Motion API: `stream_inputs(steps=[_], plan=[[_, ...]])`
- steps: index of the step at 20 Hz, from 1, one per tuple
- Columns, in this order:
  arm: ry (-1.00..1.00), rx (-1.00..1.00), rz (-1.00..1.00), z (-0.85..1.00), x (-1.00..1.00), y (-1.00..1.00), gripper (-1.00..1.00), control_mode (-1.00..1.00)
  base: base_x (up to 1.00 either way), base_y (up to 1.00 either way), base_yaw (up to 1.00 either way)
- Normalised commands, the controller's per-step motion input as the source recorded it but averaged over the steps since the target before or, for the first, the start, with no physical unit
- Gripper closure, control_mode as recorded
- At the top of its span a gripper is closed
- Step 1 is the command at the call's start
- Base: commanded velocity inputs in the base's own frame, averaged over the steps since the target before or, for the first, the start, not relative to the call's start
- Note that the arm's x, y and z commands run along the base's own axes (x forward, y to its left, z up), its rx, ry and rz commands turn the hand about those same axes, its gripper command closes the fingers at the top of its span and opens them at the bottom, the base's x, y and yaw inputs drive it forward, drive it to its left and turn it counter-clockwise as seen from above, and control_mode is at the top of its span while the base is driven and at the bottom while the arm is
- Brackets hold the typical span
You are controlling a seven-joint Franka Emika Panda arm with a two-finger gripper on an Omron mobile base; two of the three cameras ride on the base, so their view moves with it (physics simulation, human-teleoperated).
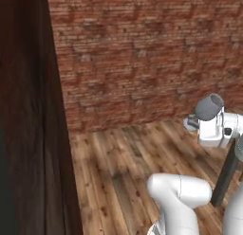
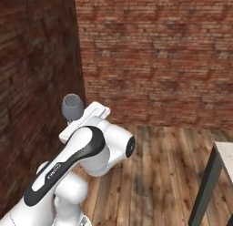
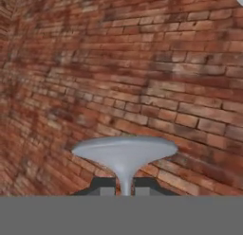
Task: Retrieve the wine glasses from the counter and place one next to each plate.
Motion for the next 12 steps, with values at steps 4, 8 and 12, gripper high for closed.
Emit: stream_inputs(steps=[4,8,12], plan=[[0.0,0.0,0.0,0.0,0.0,0.0,1.0,1.0,1.0,0.67,-0.24],[0.0,0.0,0.0,0.0,0.0,0.0,1.0,1.0,1.0,0.41,-0.45],[0.0,0.0,0.0,0.0,0.0,0.0,1.0,1.0,0.72,0.06,-0.73]])
